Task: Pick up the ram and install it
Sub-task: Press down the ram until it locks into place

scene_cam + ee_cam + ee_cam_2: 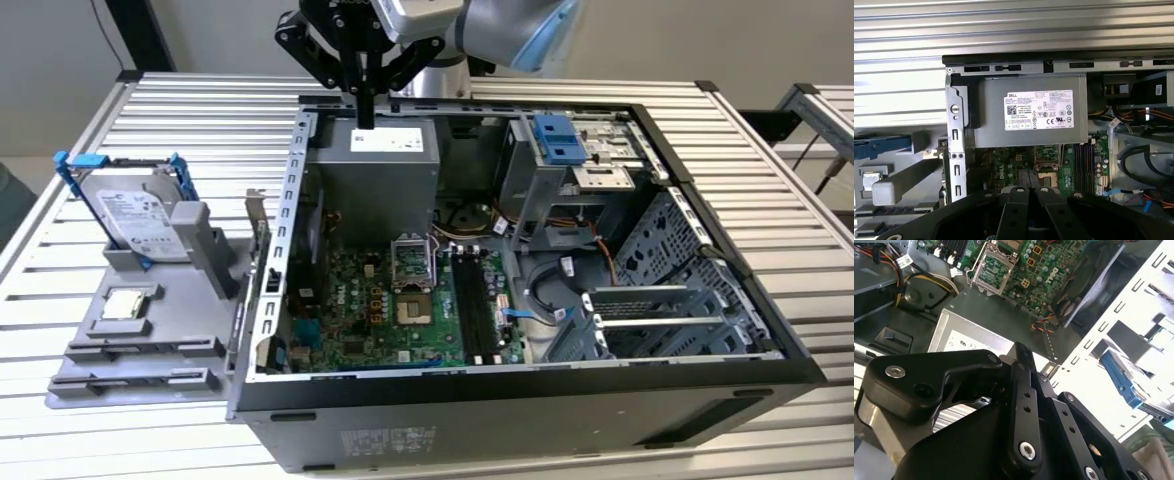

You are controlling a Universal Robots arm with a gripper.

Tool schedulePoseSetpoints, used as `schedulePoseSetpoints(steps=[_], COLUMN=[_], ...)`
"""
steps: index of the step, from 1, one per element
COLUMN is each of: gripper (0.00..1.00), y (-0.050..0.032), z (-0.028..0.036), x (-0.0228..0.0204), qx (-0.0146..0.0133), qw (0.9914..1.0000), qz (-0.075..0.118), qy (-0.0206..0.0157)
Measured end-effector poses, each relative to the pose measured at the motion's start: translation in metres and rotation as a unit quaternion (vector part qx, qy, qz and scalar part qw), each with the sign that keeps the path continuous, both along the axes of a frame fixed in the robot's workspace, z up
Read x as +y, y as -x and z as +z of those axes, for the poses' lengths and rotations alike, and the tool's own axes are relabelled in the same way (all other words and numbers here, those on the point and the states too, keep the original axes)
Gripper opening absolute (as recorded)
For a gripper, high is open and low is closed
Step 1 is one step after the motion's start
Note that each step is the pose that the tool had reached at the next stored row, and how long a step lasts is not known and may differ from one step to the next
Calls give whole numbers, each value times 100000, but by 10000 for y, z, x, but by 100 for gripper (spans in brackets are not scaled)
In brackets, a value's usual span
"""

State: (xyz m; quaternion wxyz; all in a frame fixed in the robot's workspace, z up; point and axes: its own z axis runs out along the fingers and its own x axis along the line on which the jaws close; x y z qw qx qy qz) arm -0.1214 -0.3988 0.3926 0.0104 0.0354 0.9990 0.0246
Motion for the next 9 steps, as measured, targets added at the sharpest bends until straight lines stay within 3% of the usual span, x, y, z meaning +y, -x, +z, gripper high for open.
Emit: schedulePoseSetpoints(steps=[9], gripper=[0], y=[116], z=[0], x=[-1], qx=[-2], qw=[100000], qz=[38], qy=[0])
